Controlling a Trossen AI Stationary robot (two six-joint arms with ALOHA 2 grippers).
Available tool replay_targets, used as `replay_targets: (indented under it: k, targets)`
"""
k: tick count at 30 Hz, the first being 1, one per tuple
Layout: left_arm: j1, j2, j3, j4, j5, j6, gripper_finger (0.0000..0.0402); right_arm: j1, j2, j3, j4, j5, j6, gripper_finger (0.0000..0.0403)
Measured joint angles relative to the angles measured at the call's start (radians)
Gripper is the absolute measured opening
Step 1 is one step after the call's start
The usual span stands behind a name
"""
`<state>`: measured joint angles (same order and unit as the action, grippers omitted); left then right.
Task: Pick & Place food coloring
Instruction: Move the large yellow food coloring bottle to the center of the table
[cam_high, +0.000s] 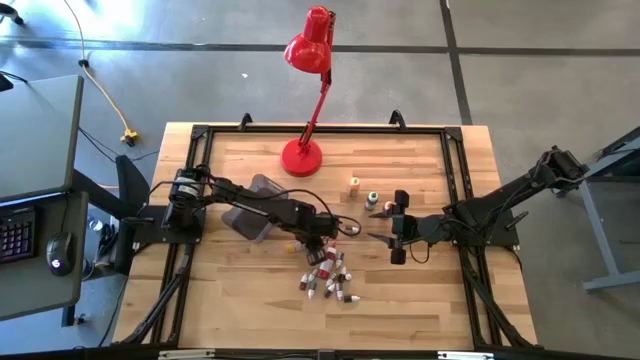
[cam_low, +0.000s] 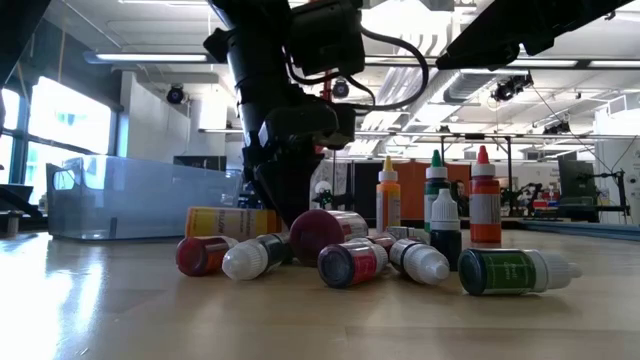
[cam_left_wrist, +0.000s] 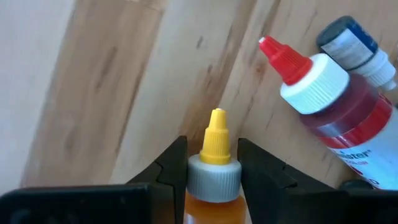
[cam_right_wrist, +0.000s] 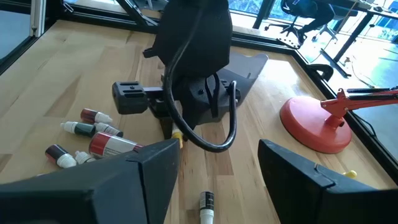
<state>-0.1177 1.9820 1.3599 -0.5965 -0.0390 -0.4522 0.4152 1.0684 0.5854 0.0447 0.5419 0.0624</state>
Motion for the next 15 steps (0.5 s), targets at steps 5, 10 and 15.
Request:
replay_targets:
  k: [5, 10, 15]
  targets:
    - [0.0, 0.0, 0.055, -0.072, -0.055, 0.017, 0.0106, 0.0, 0.0, 0.0, 0.0, 0.0, 0.0, 0.0213]
    - [0.0, 0.001, 0.124, -0.137, -0.09, 0.043, 0.0106, 0.0, 0.0, 0.0, 0.0, 0.0, 0.0, 0.0213]
    - [0.0, 0.001, 0.187, -0.141, -0.191, 0.061, 0.0106, 0.0, 0.0, 0.0, 0.0, 0.0, 0.0, 0.0213]
